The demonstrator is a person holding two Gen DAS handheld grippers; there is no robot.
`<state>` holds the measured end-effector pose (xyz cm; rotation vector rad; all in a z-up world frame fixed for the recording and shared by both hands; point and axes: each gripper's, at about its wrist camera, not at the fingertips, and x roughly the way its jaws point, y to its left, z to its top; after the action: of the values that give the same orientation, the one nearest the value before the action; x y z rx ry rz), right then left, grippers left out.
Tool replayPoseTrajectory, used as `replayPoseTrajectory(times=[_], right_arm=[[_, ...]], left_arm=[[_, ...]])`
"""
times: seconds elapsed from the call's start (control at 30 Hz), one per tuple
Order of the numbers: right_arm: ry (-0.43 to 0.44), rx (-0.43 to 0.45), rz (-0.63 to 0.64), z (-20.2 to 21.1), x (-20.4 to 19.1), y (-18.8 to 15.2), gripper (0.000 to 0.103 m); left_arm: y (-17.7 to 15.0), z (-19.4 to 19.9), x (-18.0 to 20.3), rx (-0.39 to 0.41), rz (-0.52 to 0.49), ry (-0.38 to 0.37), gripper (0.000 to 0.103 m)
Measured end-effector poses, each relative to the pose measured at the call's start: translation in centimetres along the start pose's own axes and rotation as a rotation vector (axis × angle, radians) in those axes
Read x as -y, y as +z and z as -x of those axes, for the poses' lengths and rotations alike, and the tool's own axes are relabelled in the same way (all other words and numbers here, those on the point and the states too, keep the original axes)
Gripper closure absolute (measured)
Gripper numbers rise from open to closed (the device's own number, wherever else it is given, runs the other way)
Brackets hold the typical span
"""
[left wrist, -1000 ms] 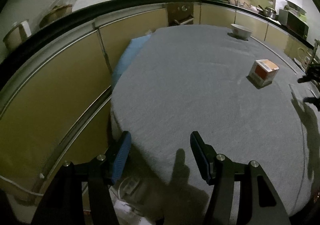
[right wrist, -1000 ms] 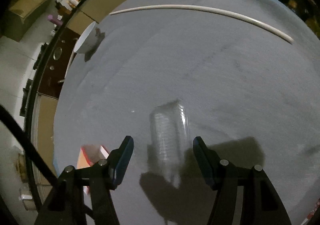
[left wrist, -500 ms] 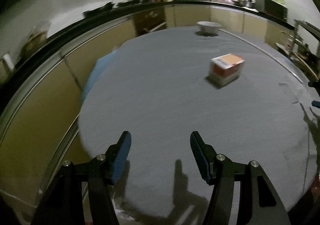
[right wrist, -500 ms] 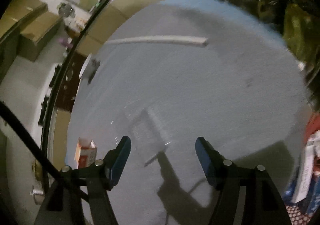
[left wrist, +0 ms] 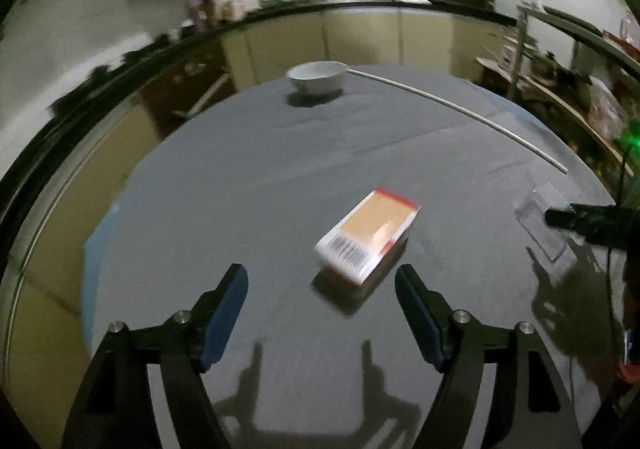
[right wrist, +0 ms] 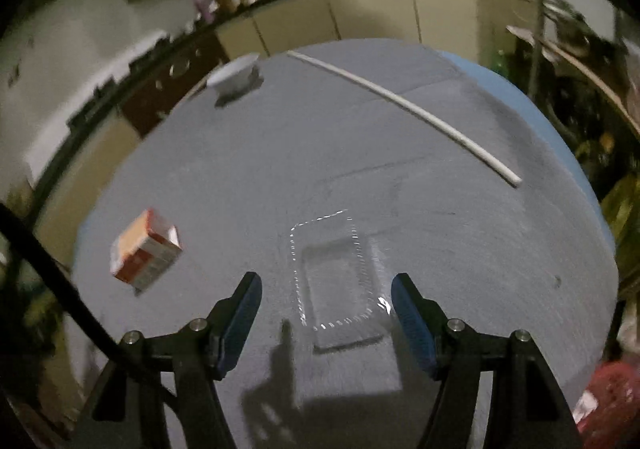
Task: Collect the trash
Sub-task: 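Grasp the clear plastic tray with the right tool while the left tool grasps the red-and-white box, then lift and carry the tray with the right tool toward the basket while the left tool carries the box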
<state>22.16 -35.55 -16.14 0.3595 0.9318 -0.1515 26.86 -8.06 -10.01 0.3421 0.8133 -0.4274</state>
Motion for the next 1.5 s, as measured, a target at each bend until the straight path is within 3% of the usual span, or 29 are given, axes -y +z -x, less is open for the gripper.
replayPoseTrajectory(times=[0.07,0.1,0.23,0.33,0.47,0.57,0.7,0.87,0.97,1.13,1.27,1.5], right_arm=[[-0.017,-0.035,-0.003,-1.2,0.2,-0.2,0.041],[-0.026,-0.061,-0.009,-1.8,0.4,-0.2,0.050],[-0.017,-0.036,0.014,-1.8,0.4,-0.2,0.053],[-0.003,-0.034,0.026,-1.4,0.9,-0.7,0.053],[0.026,-0.039,0.021,-0.5,1.3,-1.9,0.053],[0.044,-0.042,0.043,0.3,1.3,-3.2,0.053],[0.076,-0.042,0.035,1.6,1.6,-4.6,0.053],[0.124,-0.014,0.009,3.4,2.0,-5.8,0.053],[0.156,0.014,-0.008,4.8,2.1,-6.5,0.053],[0.190,0.065,-0.025,7.8,2.9,-8.2,0.053],[0.230,0.087,-0.051,9.8,3.6,-9.5,0.053],[0.252,0.132,-0.041,13.0,4.4,-11.2,0.053]], left_arm=[[1.2,-1.4,0.5,-0.027,-0.023,-0.026,0.026],[1.6,-2.0,1.0,-0.039,-0.045,-0.045,0.026],[2.6,-4.9,3.4,-0.092,-0.210,-0.059,0.026],[2.5,-6.9,4.5,-0.132,-0.289,-0.021,0.026],[2.0,-8.3,4.0,-0.155,-0.242,-0.047,0.026],[1.4,-8.2,3.3,-0.137,-0.191,-0.019,0.035],[0.8,-6.8,2.8,-0.128,-0.100,-0.023,0.044],[-1.0,-2.4,3.8,-0.092,0.008,-0.031,0.047],[-2.5,0.3,5.0,-0.080,0.047,0.004,0.048],[-4.6,4.6,7.5,-0.013,0.067,0.038,0.049],[-5.9,7.6,9.7,0.021,0.079,0.106,0.049],[-6.8,11.5,12.9,0.085,0.037,0.182,0.049]])
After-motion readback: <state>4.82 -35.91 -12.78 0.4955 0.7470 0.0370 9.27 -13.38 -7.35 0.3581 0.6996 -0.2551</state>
